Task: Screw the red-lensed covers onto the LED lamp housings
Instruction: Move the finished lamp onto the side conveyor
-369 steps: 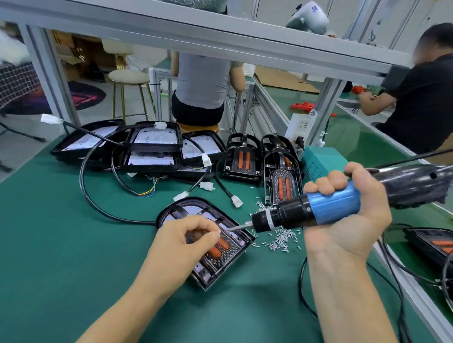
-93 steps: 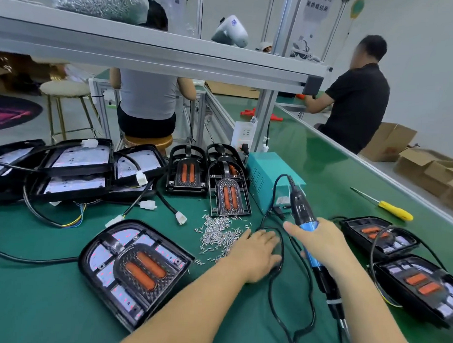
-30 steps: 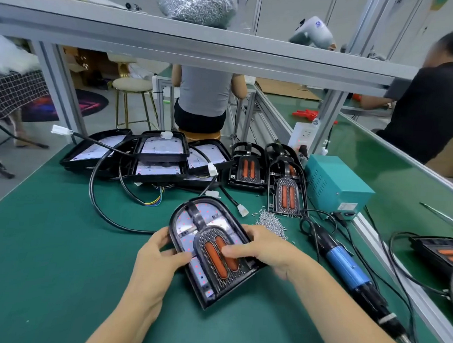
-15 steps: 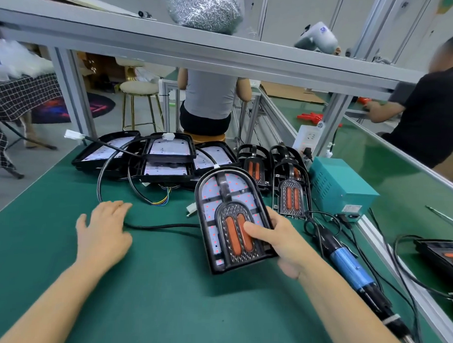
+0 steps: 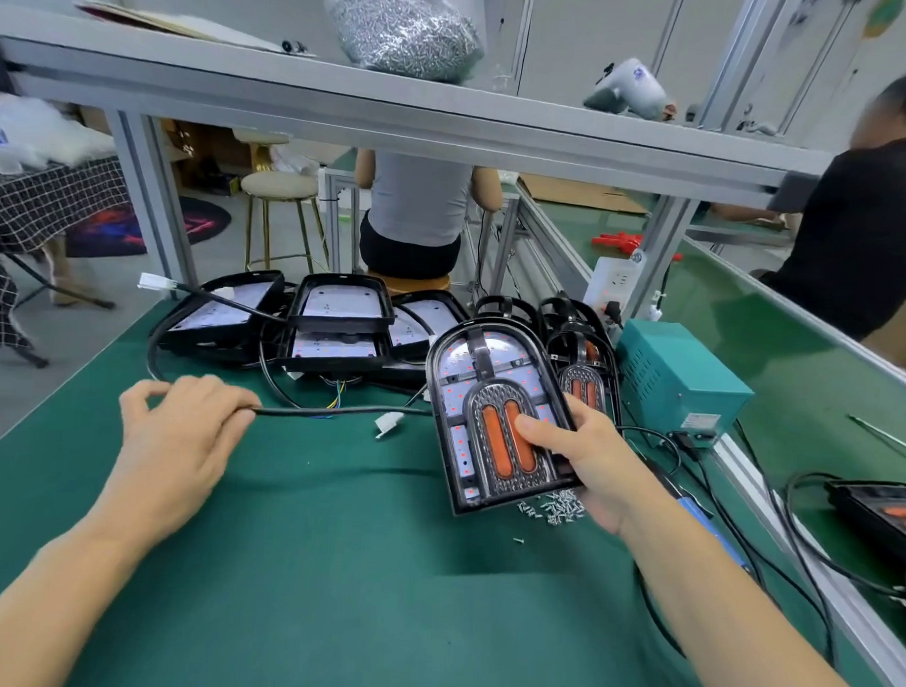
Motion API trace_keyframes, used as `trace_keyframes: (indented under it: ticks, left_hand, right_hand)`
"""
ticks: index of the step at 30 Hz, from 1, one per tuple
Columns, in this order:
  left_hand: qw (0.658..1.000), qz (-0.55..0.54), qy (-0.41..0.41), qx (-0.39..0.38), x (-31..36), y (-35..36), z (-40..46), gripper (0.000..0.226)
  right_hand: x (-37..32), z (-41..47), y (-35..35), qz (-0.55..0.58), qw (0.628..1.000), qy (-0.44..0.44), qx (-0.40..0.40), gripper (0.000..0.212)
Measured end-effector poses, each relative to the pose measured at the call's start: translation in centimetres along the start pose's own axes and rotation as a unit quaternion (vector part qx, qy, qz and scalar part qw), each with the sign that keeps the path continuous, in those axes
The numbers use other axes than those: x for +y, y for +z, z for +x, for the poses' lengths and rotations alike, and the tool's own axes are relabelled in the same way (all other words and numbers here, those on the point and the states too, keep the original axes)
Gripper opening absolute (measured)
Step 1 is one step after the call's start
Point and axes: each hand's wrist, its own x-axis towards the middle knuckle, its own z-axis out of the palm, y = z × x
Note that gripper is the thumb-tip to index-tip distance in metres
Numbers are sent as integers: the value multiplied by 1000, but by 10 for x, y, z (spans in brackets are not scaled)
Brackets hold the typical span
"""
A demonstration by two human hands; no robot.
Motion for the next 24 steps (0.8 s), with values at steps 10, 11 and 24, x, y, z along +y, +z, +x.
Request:
trace_keyframes:
  ticks: [10, 11, 24]
  left_hand:
    - [881, -421, -118, 183, 70, -29, 80, 19]
    - [852, -473, -132, 181, 76, -31, 88, 22]
    - [497, -809, -309, 55, 95, -51, 139, 40]
  right_hand:
    - [5, -3, 29, 118, 992, -1, -53, 46]
    - [5, -2, 33, 134, 990, 1, -53, 48]
    - [0, 15, 78, 262, 956, 40, -124, 22]
